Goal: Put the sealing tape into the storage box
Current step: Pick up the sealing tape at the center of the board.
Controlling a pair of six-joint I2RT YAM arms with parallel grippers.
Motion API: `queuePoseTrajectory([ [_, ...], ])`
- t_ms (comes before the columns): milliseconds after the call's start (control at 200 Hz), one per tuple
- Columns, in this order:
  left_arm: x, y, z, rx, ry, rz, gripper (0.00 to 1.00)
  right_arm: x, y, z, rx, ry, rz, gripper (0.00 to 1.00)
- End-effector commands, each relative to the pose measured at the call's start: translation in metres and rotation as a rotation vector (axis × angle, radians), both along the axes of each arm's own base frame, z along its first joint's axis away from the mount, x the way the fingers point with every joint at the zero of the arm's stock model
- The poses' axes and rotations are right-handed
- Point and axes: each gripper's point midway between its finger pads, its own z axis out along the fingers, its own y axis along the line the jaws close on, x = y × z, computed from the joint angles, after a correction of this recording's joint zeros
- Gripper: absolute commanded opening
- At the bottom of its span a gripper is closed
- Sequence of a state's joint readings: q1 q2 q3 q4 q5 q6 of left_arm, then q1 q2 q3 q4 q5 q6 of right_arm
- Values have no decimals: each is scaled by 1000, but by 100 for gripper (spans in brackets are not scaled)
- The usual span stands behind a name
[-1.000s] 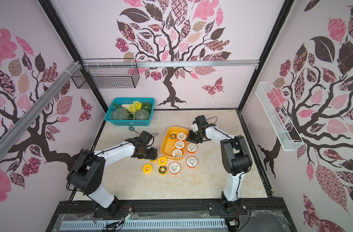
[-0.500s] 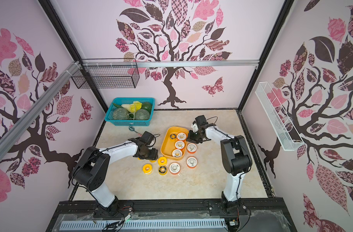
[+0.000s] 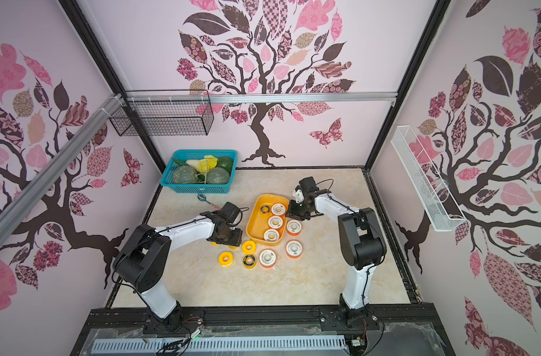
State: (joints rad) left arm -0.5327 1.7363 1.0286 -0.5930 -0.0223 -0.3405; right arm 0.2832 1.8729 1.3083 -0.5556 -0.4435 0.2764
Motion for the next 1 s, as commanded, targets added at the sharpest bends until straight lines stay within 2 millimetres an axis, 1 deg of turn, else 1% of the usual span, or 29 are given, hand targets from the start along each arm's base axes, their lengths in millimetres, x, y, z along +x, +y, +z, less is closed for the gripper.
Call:
queuePoseTrajectory([
  [0,3,5,1,37,-9,2,55,4,2,-1,3,8,7,30],
  [100,5,5,8,35,-30,8,54,3,3,-2,2,12,11,30],
  [310,11,4,28,16,-72,21,53,4,3,-1,5,11,13,30],
  [480,19,1,52,9,-109,16,53,4,4,-1,5,11,15,30],
  [635,31,-3,79,2,-154,8,53,4,4,0,6,10,16,30],
  [740,41,-11,99,-20,-187,-9,53,4,4,1,7,8,16,30],
  [850,52,-25,117,-62,-206,-38,53,4,4,1,8,10,19,30],
  [915,58,-33,124,-88,-211,-53,53,4,4,2,8,9,18,30],
  [995,64,-42,128,-108,-205,-67,53,5,4,2,9,8,20,29],
])
